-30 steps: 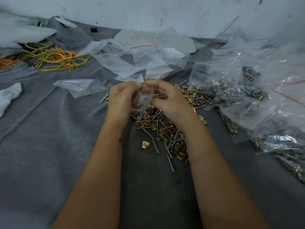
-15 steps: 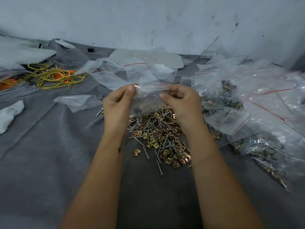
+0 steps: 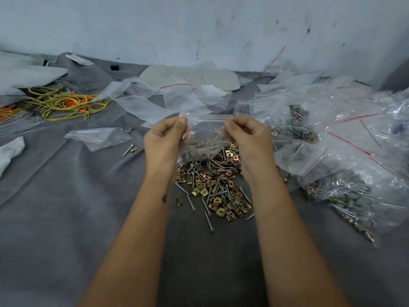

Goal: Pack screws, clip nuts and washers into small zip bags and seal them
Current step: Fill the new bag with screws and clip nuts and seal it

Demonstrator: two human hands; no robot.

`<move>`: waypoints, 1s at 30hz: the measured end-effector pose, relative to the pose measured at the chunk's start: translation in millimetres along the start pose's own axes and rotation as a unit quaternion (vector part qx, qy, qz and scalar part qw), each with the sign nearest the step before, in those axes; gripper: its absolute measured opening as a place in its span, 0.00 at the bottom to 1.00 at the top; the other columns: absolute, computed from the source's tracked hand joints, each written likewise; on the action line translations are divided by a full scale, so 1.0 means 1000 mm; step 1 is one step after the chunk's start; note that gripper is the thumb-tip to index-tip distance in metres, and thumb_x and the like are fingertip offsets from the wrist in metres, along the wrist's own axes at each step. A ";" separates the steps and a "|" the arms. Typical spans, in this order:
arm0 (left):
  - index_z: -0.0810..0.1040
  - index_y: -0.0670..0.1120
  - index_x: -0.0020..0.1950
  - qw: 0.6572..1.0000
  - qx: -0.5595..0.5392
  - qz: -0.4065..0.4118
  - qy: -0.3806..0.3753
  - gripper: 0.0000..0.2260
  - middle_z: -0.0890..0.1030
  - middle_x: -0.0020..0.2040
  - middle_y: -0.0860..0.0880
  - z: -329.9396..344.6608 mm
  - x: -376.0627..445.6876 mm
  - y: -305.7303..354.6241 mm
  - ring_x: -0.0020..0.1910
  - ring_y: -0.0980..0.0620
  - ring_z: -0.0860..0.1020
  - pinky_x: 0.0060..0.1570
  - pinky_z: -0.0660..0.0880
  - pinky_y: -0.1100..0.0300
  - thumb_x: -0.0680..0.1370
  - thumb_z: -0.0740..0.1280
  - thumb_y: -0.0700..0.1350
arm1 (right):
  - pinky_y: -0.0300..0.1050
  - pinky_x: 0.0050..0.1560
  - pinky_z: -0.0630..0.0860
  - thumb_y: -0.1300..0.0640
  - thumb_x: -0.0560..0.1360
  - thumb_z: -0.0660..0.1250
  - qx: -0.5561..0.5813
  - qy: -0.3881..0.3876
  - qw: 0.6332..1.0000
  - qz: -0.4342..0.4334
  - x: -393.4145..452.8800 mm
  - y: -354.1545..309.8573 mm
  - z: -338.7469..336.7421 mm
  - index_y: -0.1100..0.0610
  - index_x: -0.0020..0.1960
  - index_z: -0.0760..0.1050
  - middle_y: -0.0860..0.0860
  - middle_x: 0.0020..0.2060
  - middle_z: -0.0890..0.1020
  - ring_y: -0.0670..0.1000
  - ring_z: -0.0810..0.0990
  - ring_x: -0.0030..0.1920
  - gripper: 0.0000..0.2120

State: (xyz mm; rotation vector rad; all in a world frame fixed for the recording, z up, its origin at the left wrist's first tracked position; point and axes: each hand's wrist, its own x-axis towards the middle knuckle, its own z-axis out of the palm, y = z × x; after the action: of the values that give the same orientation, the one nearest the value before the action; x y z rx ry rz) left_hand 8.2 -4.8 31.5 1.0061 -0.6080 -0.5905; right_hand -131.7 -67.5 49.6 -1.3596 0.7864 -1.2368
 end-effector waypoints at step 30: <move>0.82 0.42 0.44 0.998 0.012 -0.010 -0.057 0.04 0.81 0.35 0.52 -0.002 -0.009 -0.019 0.36 0.57 0.78 0.41 0.76 0.63 0.78 0.68 0.37 | 0.35 0.38 0.77 0.67 0.73 0.70 0.044 -0.005 0.999 0.004 -0.008 0.021 0.006 0.53 0.39 0.81 0.47 0.29 0.81 0.43 0.79 0.33 0.10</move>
State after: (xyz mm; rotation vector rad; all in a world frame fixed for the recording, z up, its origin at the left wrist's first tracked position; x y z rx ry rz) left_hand -0.1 -5.6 11.8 1.0075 -0.7076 -0.6630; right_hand -124.1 -62.8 28.4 -1.2885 0.7218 -1.2440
